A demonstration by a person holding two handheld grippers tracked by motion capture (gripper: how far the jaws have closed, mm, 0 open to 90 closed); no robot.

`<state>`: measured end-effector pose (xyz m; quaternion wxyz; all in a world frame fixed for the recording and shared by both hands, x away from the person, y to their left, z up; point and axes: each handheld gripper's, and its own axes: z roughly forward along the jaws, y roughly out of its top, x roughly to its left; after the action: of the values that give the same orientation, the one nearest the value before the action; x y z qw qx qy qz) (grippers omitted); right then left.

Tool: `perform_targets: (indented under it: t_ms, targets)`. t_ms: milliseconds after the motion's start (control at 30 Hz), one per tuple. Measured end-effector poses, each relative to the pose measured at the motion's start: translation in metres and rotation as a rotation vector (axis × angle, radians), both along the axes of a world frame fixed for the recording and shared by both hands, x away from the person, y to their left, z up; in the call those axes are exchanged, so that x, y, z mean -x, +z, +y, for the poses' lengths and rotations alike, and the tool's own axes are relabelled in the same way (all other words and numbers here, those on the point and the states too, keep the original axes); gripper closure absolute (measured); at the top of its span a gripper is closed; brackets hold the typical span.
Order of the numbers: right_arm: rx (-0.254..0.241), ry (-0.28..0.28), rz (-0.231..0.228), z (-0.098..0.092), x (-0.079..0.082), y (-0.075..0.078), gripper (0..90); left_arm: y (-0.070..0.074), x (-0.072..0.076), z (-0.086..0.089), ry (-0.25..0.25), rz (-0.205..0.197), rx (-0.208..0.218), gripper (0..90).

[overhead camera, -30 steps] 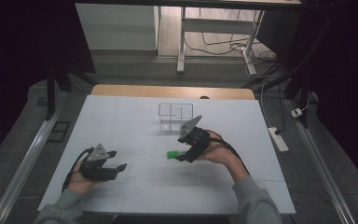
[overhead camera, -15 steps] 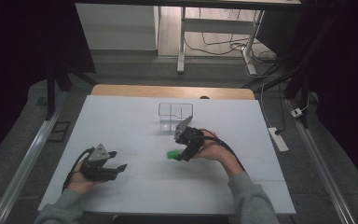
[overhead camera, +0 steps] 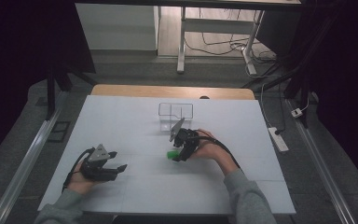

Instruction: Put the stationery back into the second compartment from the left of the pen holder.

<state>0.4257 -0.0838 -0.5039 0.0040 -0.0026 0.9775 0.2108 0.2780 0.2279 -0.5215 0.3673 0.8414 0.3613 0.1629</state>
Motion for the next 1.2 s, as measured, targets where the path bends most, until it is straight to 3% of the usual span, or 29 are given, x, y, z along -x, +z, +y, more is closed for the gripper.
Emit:
perform_targets:
  t_ms: [200, 233, 300, 467, 567, 767, 933, 1200]
  targets:
    - [0.037, -0.003, 0.015, 0.0, 0.001, -0.003, 47.2, 0.0, 0.0, 0.0, -0.001, -0.001, -0.001, 32.5]
    - [0.015, 0.004, 0.011, 0.0, 0.001, -0.004, 49.3, 0.0, 0.0, 0.0, 0.0, -0.002, -0.002, 32.5]
    - [0.028, 0.022, 0.003, 0.0, 0.001, -0.003, 54.3, 0.0, 0.0, 0.0, 0.0, -0.002, -0.003, 32.5]
    - [0.008, 0.053, 0.002, -0.002, 0.002, -0.003, 66.2, -0.001, 0.001, 0.0, -0.003, -0.002, -0.01, 32.5]
    - [0.001, 0.059, 0.007, -0.003, 0.003, -0.003, 66.5, -0.002, 0.001, -0.001, -0.003, -0.001, -0.019, 32.5]
    - [0.029, 0.034, -0.027, -0.002, 0.006, 0.001, 66.7, -0.003, 0.001, 0.0, -0.003, -0.004, -0.028, 32.5]
    - [-0.024, 0.013, -0.03, -0.007, 0.007, 0.009, 66.7, -0.003, 0.001, 0.0, 0.002, -0.006, -0.025, 32.5]
    - [-0.176, -0.032, -0.036, -0.018, 0.009, 0.032, 66.7, -0.003, 0.001, 0.001, 0.003, -0.014, -0.024, 32.3]
